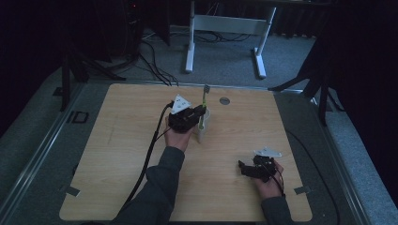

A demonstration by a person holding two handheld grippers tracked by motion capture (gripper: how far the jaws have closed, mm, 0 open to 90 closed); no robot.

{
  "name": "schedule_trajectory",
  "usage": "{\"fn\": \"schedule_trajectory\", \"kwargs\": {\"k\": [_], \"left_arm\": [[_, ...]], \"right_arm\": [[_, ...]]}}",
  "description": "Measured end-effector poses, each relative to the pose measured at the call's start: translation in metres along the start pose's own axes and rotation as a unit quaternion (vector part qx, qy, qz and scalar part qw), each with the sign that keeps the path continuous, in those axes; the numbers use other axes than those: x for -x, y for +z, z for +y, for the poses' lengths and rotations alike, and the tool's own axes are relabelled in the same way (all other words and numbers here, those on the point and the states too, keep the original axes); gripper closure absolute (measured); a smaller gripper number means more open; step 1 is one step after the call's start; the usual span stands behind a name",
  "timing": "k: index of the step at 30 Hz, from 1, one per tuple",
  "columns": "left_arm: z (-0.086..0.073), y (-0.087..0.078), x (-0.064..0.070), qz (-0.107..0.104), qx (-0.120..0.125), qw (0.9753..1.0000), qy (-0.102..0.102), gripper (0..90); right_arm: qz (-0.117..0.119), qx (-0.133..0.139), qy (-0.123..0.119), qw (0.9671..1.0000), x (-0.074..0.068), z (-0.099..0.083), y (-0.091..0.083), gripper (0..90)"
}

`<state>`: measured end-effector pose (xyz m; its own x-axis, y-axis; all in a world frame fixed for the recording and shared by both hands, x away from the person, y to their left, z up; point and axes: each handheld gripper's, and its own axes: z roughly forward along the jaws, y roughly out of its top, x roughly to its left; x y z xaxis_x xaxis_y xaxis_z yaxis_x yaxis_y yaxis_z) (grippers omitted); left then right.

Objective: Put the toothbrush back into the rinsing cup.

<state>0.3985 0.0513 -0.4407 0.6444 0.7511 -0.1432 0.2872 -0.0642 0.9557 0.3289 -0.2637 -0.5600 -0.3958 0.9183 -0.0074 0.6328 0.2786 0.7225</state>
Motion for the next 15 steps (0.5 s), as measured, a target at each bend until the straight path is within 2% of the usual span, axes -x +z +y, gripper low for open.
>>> {"fn": "schedule_trajectory", "kwargs": {"k": [15], "left_arm": [[-0.0047,0.0060,0.0005,-0.003,-0.009,0.9999,0.004,82.1]], "right_arm": [[0.000,0.000,0.000,1.0000,-0.0002,0.0000,0.0000,15.8]]}}
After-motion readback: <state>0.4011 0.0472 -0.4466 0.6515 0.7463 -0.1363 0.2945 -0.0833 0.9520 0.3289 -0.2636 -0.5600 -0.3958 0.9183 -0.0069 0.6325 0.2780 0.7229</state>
